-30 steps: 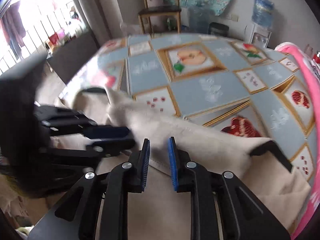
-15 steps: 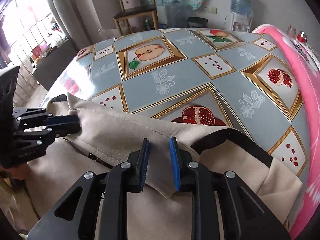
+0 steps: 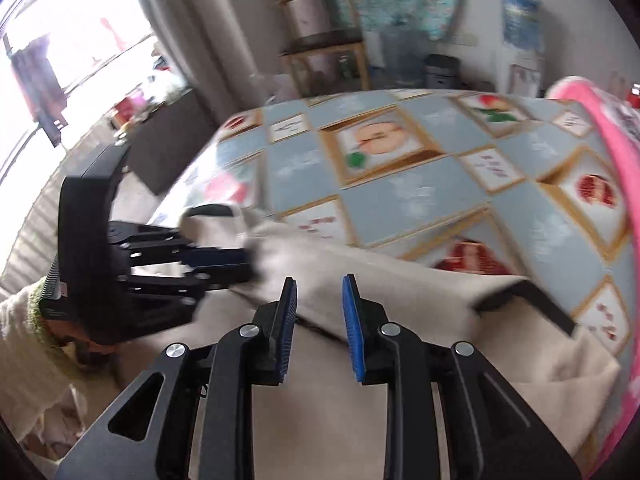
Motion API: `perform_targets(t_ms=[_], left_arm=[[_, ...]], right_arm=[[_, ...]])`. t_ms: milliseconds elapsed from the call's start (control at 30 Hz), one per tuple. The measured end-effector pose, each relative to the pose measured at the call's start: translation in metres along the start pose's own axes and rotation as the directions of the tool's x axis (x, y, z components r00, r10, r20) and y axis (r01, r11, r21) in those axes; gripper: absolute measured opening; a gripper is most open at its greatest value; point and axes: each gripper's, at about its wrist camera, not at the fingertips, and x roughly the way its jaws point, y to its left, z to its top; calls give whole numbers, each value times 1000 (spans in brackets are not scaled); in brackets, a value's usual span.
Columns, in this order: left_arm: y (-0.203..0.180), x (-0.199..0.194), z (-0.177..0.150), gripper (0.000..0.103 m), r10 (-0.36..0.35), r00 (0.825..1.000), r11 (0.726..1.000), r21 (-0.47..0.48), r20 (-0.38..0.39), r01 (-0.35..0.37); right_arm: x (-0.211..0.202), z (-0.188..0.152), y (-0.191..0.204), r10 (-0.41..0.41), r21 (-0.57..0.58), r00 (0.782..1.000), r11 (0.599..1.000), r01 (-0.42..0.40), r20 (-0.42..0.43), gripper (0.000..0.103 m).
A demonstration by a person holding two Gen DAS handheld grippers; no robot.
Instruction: Fold large clothes
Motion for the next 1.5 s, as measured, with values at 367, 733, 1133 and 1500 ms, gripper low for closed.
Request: perform_targets(t_ms=[367, 733, 1133, 1500], left_arm=[[1, -1, -1, 16, 23, 1000, 1000, 12, 9, -23], [8, -26, -1, 20, 37, 999, 998, -41, 25, -36], [28, -181, -93, 52, 135, 974, 964, -253, 182, -87], [18, -170, -218, 50, 213, 974, 909, -381, 72, -171]], right_arm=[[-11, -22, -31, -48, 123, 999, 991, 46, 8, 24], [-59, -35, -53, -181, 210, 982, 964, 166, 54, 56], [-171, -137, -8, -124, 232, 977, 969, 81, 174, 75], [-117, -197, 66, 23, 213, 999, 976, -32, 42, 75]])
